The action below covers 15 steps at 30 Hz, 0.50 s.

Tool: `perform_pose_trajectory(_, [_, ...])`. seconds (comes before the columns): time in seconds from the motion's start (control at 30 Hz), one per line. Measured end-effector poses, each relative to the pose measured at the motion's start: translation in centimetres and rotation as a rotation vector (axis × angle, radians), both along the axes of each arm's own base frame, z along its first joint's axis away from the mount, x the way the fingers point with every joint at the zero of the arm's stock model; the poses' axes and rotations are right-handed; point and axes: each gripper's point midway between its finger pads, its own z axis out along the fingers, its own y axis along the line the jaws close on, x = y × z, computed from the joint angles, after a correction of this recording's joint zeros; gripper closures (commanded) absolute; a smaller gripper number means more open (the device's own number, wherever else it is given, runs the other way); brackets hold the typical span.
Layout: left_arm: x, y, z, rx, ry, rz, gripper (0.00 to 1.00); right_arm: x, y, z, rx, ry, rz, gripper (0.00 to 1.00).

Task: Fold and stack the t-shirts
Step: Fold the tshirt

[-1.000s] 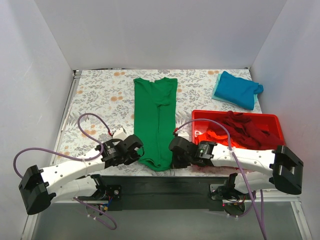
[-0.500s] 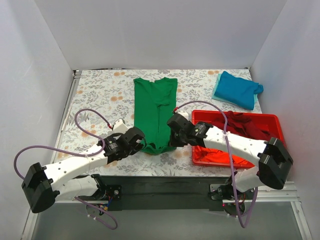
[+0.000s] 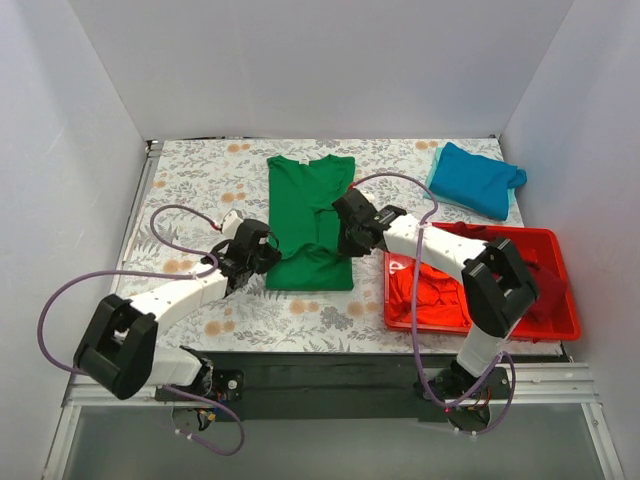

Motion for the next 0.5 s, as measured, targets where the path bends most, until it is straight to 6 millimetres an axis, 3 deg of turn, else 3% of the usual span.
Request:
perform_pose_trajectory(0.2, [3.5, 0.9, -0.4, -0.020, -0.016, -0.003, 1.00, 4.0, -0.8, 0.1, 0.007, -0.010, -0.033, 0.99])
perform_pose_trajectory(0.5, [8.2, 1.0, 0.6, -0.069, -0.059, -0.026, 1.00, 7.9, -1.3, -0.5, 0.015, -0.009, -0.023, 0.99])
